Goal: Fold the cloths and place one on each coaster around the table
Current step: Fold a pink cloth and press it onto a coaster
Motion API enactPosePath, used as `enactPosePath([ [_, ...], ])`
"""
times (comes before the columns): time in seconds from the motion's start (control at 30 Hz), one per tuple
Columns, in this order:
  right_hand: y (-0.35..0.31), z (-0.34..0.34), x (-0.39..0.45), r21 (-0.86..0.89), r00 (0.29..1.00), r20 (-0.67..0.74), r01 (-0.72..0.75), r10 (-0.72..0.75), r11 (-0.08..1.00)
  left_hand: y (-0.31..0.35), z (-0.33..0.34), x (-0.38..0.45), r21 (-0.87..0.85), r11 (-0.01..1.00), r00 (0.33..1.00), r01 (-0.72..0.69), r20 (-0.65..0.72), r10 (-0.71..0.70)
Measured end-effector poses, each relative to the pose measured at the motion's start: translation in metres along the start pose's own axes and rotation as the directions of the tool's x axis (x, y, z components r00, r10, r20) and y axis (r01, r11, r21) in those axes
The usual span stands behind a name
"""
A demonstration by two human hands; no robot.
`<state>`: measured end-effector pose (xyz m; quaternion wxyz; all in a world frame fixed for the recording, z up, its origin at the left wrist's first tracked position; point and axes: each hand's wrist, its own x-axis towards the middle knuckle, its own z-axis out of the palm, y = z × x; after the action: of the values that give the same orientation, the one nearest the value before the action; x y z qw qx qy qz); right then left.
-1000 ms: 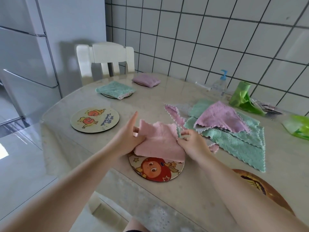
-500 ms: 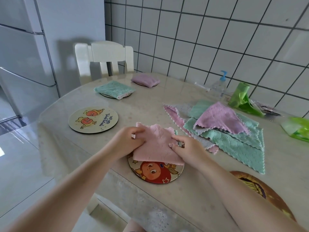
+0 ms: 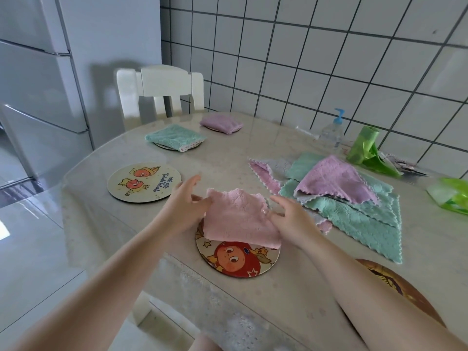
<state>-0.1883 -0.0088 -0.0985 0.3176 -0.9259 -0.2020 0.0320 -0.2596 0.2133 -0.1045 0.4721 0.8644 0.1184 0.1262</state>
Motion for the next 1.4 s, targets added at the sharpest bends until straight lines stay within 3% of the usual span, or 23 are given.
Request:
enactPosePath([
  [0.07, -0.001, -0.002, -0.004, -0.068, 0.996, -0.06, 0.062, -0.066, 0.996, 0.004, -0.001, -0.01, 0.154, 0.974, 0.983, -0.166, -0.048, 0.175],
  [0.17, -0.015, 0.004, -0.01, -0.219, 0.977, 0.023, 0.211, -0.212, 0.952, 0.018, 0.007, -0.023, 0.273, 0.887, 0.928, -0.372, 0.09, 0.361],
  [0.3, -0.027, 0.023, -0.008, -0.416, 0.961, 0.239, 0.231, -0.14, 0.879, 0.01, 0.027, -0.013, 0.61, 0.691, 0.909, -0.387, 0.379, 0.175],
  [0.4, -0.023, 0.025, -0.004, -0.473, 0.958, 0.286, 0.172, -0.034, 0.864, -0.002, 0.025, -0.007, 0.686, 0.629, 0.904, -0.366, 0.424, 0.063],
  [0.6, 0.001, 0.015, -0.002, -0.496, 0.969, 0.234, 0.054, 0.074, 0.867, -0.001, 0.016, -0.01, 0.673, 0.682, 0.925, -0.285, 0.381, 0.011],
  [0.8, 0.01, -0.002, -0.019, -0.305, 0.997, 0.032, 0.081, -0.075, 0.949, -0.01, -0.002, -0.03, 0.618, 0.772, 0.988, -0.149, 0.115, 0.099],
  [1.0, 0.004, 0.007, -0.021, -0.097, 0.995, 0.04, 0.093, -0.089, 0.991, -0.007, 0.002, -0.034, 0.424, 0.879, 0.973, -0.22, 0.154, 0.169],
  [1.13, -0.001, 0.007, -0.024, -0.02, 0.997, 0.003, 0.082, -0.082, 0.996, -0.008, 0.007, -0.029, 0.242, 0.938, 0.967, -0.248, 0.115, 0.225],
  [1.4, -0.045, 0.01, -0.019, 0.144, 0.987, -0.109, 0.13, -0.115, 0.981, -0.009, -0.019, -0.011, 0.003, 0.982, 0.981, -0.189, -0.049, 0.189],
])
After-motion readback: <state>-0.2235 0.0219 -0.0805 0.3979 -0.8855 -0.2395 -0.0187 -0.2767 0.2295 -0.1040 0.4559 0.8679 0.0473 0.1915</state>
